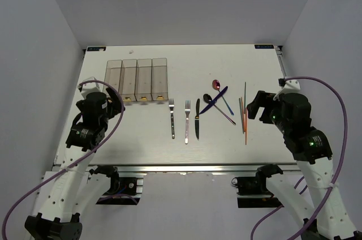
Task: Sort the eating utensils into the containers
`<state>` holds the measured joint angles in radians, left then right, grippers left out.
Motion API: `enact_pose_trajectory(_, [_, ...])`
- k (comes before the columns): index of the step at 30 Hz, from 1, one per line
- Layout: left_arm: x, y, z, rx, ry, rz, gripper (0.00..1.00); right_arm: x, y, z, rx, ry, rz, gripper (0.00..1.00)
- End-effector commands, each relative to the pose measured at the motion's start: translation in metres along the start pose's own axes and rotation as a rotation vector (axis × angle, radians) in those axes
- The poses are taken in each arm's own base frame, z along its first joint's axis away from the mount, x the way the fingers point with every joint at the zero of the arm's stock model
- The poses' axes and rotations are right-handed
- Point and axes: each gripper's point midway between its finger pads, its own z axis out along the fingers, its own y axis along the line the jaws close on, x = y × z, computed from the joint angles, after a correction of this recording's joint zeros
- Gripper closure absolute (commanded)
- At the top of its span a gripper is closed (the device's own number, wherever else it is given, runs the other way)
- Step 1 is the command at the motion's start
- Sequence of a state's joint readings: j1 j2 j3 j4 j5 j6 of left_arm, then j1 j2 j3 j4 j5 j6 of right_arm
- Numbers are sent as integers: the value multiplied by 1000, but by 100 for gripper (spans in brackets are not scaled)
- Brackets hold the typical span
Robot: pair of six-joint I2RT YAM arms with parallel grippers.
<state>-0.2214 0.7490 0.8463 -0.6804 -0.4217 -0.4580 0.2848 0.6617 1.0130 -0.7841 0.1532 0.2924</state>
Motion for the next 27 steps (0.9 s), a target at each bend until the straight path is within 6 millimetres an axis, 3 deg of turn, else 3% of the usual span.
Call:
enact_pose_trajectory(1, [-6, -4, -2, 21, -27, -24, 2, -8, 1, 4, 1, -23, -11, 11])
enact_pose_trajectory(27, [0, -7, 1, 39, -10, -29, 2, -21, 12, 3, -37, -70, 72, 11])
